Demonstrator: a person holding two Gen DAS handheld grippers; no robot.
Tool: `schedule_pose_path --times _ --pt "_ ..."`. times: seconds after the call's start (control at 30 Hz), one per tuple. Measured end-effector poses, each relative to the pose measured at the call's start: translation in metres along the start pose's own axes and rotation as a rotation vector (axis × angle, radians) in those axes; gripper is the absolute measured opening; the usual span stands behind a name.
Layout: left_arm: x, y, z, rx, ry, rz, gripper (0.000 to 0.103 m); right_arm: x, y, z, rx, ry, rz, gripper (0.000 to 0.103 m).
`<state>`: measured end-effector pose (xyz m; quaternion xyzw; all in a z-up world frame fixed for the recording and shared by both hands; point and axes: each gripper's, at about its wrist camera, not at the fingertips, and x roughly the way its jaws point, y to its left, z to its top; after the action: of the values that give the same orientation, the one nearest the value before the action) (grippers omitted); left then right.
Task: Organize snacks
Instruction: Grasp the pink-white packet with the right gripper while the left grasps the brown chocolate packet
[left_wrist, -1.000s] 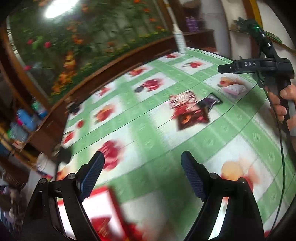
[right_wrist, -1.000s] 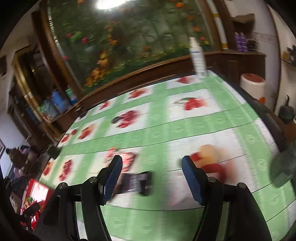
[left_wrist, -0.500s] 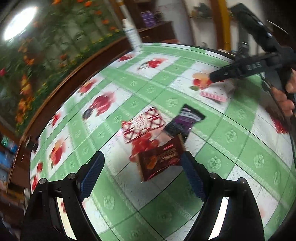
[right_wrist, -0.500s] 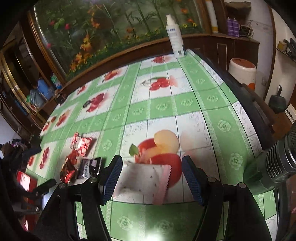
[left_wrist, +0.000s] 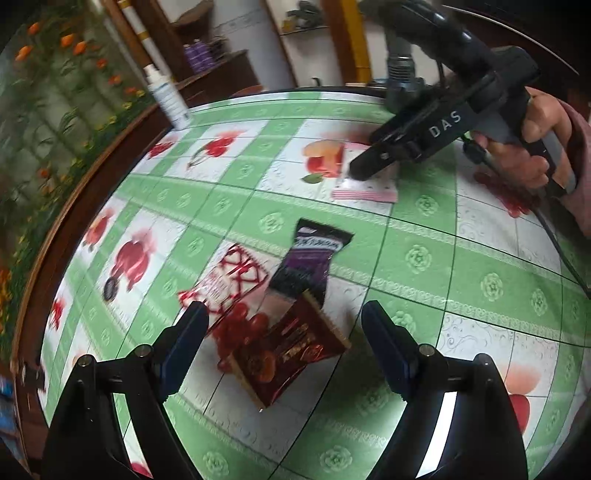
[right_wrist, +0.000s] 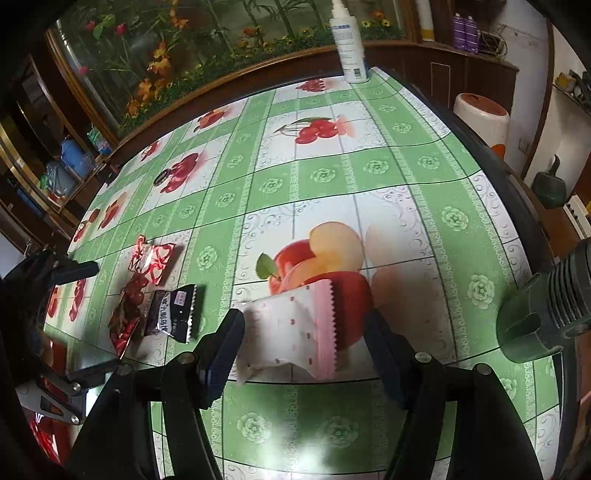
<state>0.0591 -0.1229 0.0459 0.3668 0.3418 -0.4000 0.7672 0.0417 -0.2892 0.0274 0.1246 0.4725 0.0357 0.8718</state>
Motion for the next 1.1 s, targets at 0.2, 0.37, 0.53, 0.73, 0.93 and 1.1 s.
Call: schedule_pose_path --times 0.2,0.37,0.53,0.73,0.93,1.1 --pt "0.015 -0.005 0.001 0.043 0.041 -0.076 0.085 0.002 0.010 -0.001 -0.018 -0.009 -0.011 0.070" --pt "0.022 -0.010 -0.001 0.034 0.047 -0.100 0.085 0.004 0.015 -0.001 -0.024 -0.020 -0.021 0.067" --pt "0.022 -0.008 -0.005 -0.051 0.069 -0.159 0.085 0.005 0.018 -0.002 -0.031 -0.033 -0.034 0.061" --pt "0.017 -0.006 -0.015 -0.190 0.054 -0.198 0.058 0.006 0.021 -0.003 -0.051 -0.037 -0.038 0.045" --pt "0.004 -0.015 -0.022 -0.327 0.099 -0.130 0.031 0.002 0.018 -0.003 -0.033 -0.038 -0.011 0.036" --pt "-0.012 -0.030 -0.038 -0.455 0.128 -0.043 0.030 0.000 0.026 -0.005 -0.061 -0.034 -0.002 0.035"
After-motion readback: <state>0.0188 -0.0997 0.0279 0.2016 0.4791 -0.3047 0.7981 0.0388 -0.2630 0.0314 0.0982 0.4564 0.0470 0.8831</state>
